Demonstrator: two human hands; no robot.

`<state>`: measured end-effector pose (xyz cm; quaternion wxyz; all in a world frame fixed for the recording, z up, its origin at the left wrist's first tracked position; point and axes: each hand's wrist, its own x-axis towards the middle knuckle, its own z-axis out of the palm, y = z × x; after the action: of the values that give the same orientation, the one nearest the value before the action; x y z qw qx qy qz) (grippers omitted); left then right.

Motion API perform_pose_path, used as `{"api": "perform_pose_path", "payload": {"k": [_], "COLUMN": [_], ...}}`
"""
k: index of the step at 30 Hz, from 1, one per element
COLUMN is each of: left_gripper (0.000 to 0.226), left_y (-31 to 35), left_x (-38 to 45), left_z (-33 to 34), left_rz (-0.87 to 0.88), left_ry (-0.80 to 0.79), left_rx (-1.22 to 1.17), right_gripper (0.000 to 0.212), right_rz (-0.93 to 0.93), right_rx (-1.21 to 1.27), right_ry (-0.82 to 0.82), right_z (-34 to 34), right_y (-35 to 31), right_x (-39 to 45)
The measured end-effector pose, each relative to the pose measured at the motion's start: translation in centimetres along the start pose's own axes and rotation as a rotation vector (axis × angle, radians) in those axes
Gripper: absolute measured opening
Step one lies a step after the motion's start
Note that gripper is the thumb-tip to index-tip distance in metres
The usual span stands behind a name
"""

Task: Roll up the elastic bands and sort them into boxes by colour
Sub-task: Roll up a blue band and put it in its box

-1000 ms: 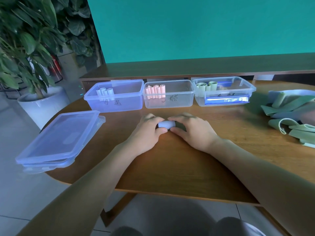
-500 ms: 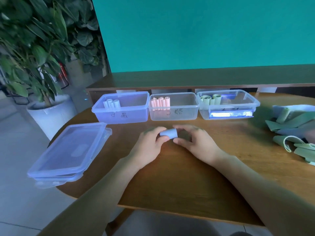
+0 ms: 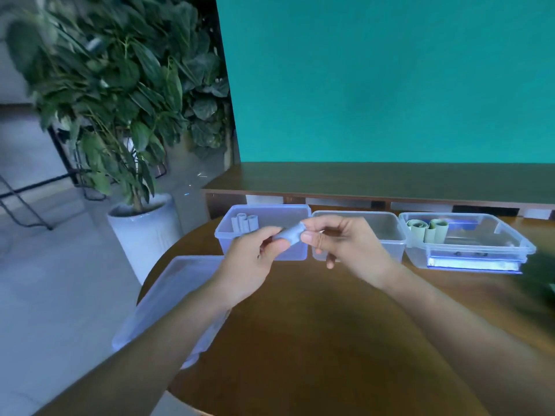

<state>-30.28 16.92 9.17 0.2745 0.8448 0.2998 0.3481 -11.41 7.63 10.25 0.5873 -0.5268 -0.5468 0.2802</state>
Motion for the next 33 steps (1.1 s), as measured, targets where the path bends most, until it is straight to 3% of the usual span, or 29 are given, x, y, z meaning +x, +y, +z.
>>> {"api": "perform_pose_path", "payload": {"k": [6, 11, 20, 25, 33], "left_gripper": [0.024, 0.029, 0.026, 0.022, 0.023], "left_y": [-3.3, -7.8, -13.4, -14.7, -15.0], "left_x": [4.4, 7.7, 10.6, 11.0, 11.2], "left_z": [-4.0, -5.1, -4.6, -3.8, -3.7], "left_rz": [-0.024, -0.104, -0.201, -0.196, -0.181], "left_ry": [0.066, 0.158, 0.066, 0.105, 0.072], "left_rx": [0.050, 0.174, 0.296, 0.309, 0.347], "right_gripper": [0.023, 0.028, 0.025, 0.012, 0.024], "right_rz": [-0.003, 0.052, 0.206, 0.193, 0.152], "right_rx": [-0.048, -0.287, -0.696, -0.858, -0.958], "right_ry": [-0.030, 0.018, -0.111, -0.156, -0.138], "right_z": [2.6, 3.1, 5.2, 6.8, 7.5], "right_y": [-0.1, 2.8, 6.7, 8.4, 9.3], "right_x": [7.6, 13.6, 19.9, 21.3, 21.9]}}
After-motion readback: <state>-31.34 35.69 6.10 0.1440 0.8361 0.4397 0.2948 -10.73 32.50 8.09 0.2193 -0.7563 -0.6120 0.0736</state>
